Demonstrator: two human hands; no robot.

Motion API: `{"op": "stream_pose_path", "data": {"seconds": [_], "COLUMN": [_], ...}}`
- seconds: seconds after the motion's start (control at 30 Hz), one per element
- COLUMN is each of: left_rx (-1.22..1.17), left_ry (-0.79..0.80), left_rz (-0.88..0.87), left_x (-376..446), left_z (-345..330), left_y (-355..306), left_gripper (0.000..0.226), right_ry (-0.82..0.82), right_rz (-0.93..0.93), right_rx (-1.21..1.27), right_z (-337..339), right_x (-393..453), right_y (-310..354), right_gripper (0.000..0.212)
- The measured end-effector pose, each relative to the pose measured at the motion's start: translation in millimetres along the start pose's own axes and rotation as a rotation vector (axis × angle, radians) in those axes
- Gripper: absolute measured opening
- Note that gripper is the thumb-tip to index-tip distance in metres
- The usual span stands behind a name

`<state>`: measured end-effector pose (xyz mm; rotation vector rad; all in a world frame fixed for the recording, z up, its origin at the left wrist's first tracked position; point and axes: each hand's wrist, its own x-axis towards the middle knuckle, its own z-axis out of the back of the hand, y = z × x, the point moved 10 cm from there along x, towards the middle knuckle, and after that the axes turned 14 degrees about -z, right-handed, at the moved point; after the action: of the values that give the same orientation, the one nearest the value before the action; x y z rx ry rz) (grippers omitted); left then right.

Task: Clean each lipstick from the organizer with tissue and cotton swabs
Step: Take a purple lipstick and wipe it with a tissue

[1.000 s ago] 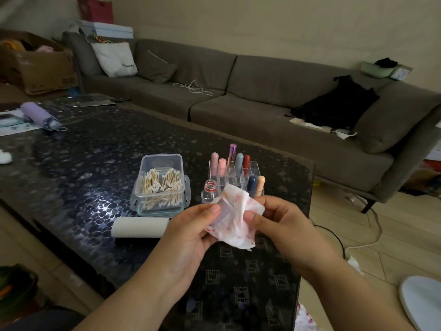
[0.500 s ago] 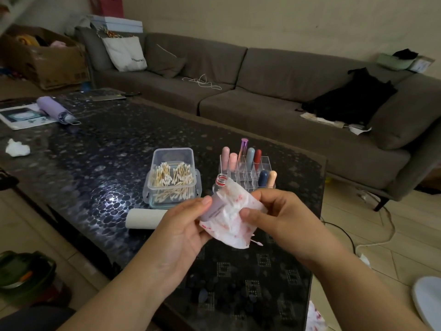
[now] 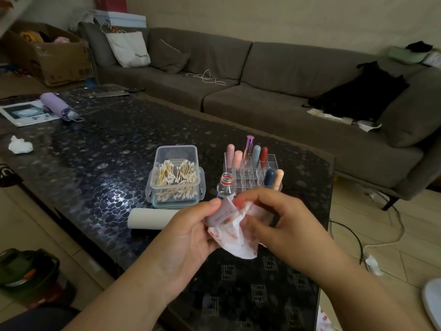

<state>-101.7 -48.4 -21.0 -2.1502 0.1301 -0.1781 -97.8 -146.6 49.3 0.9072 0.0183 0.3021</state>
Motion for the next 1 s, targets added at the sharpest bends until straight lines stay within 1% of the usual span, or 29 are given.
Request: {"op": "stream_pose_path", "data": {"seconds": [0.03, 0.1, 0.13, 0.2, 0.23, 0.33, 0.4, 0.47, 0.53, 0.6, 0.7, 0.8, 0.87, 0.93, 1.0], "left_rx": [0.024, 0.088, 0.141, 0.302, 0.389, 0.608, 0.629, 0.576, 0.561, 0.525, 0.498, 0.527, 0.528, 0.514, 0.508], "left_ry": [-0.013, -0.074, -0.119, -0.206, -0.218, -0.197, -0.128, -0.061, -0.041, -0.059, -0.104, -0.118, -0.105, -0.081, -0.044], "left_rz": [-0.003, -0.024, -0.047, -0.129, -0.181, -0.279, -0.299, -0.309, -0.331, -0.342, -0.320, -0.320, -0.324, -0.341, -0.352], "left_x": [1, 3, 4, 5, 4, 3, 4, 5, 6, 7, 7, 7, 8, 7, 7], "left_z": [2, 10, 16, 25, 25, 22, 14, 5, 1, 3, 11, 16, 15, 11, 8], "left_y": [1, 1, -2, -13, -20, -30, -29, -25, -24, -24, -23, -23, -23, -26, -27], "left_gripper": [0.026, 0.036, 0.036, 0.023, 0.023, 0.031, 0.029, 0.025, 0.024, 0.026, 0.032, 0.035, 0.035, 0.032, 0.030], "right_ry": [-0.019, -0.111, -0.167, -0.254, -0.284, -0.330, -0.346, -0.315, -0.227, -0.144, -0.076, -0.030, 0.015, 0.030, 0.048], "right_rz": [-0.033, -0.057, -0.070, -0.112, -0.131, -0.168, -0.149, -0.127, -0.154, -0.197, -0.241, -0.215, -0.169, -0.126, -0.130], "right_rx": [0.014, 0.006, -0.010, -0.027, -0.031, -0.104, -0.153, -0.105, 0.018, 0.143, 0.320, 0.427, 0.425, 0.334, 0.300], "right_z": [1, 7, 13, 24, 28, 30, 28, 23, 15, 11, 11, 13, 10, 7, 3], "right_x": [3, 7, 9, 11, 11, 11, 11, 11, 12, 14, 14, 13, 12, 13, 15], "right_y": [-5, -14, -18, -26, -29, -32, -28, -24, -23, -25, -30, -28, -22, -20, -23], "right_gripper": [0.029, 0.022, 0.018, 0.014, 0.015, 0.020, 0.019, 0.017, 0.013, 0.008, 0.006, 0.008, 0.010, 0.018, 0.023]}}
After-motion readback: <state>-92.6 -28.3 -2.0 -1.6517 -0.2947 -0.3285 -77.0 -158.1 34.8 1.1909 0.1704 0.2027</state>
